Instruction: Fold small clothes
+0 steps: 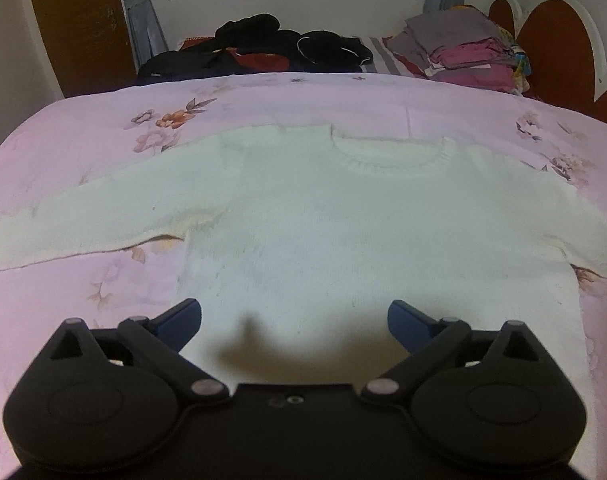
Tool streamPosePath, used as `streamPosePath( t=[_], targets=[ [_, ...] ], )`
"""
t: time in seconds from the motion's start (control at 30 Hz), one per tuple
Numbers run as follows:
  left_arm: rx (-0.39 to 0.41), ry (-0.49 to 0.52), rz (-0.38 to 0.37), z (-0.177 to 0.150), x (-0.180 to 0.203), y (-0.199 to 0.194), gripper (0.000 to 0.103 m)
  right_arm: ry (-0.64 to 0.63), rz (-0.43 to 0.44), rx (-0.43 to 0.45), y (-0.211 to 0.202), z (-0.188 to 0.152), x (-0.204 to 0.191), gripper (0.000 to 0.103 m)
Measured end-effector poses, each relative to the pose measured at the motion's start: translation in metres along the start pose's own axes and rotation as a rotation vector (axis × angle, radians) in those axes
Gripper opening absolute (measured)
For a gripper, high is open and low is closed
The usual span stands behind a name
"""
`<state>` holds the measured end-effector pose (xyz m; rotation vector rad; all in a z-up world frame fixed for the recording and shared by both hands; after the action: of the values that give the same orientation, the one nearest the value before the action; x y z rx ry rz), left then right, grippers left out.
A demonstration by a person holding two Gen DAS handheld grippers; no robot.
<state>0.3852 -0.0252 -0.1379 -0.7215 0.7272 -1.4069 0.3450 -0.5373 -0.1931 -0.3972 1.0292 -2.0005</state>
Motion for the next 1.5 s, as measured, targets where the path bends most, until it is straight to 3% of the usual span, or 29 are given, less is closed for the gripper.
streamPosePath(
  t=[0.17,0.23,0.33,0.4,0.67,0.97,1.2,1.33,1.43,1.47,1.5],
  targets=[
    [-0.006,0.003,0.016,0.002,0.002,0.004,0.097,0.047,-0.006,0.036,0.013,0.012,0.008,0.050],
    [-0.007,-0.002,0.016,0.002,0.001,0.005,0.095,0.062,0.000,0.044,0.017,0.017,0.010,0.023],
    [-0.015,-0.009,0.004,0.002,0.000,0.005,0.091,0.080,0.016,0.053,0.019,0.019,0.010,0.005],
    [-0.020,-0.016,-0.006,0.003,-0.002,0.006,0.090,0.071,0.020,0.066,0.013,0.017,0.005,0.003],
    [0.005,-0.041,-0.038,0.007,-0.009,0.003,0.089,-0.029,0.141,0.192,-0.029,0.027,-0.044,0.002],
    [0.076,-0.067,-0.050,0.012,-0.043,-0.019,0.089,-0.246,0.459,0.252,-0.116,-0.007,-0.186,0.002],
    [0.104,-0.102,-0.030,0.009,-0.087,-0.026,0.089,-0.427,0.650,0.174,-0.147,-0.087,-0.314,0.002],
    [0.106,-0.108,-0.030,0.008,-0.108,-0.028,0.091,-0.516,0.699,0.080,-0.142,-0.138,-0.366,0.003],
    [0.101,-0.109,-0.048,0.009,-0.116,-0.025,0.091,-0.559,0.686,0.039,-0.139,-0.163,-0.382,0.004],
    [0.101,-0.109,-0.059,0.009,-0.116,-0.024,0.091,-0.564,0.686,0.026,-0.139,-0.166,-0.385,0.008],
    [0.098,-0.109,-0.078,0.010,-0.115,-0.022,0.092,-0.561,0.692,0.015,-0.137,-0.168,-0.385,0.031]
  ],
)
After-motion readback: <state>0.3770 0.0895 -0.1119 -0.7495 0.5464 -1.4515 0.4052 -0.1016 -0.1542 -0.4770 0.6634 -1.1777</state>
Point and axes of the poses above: each gripper's, at about its wrist camera, not at the fingertips, and y roughly the way its jaws point, x to its right, z to its top, the point moved 2 cm from there along y, roughly the way its jaws point, and after that the axes turned 4 degrees about -z, right-handed, at the moved point
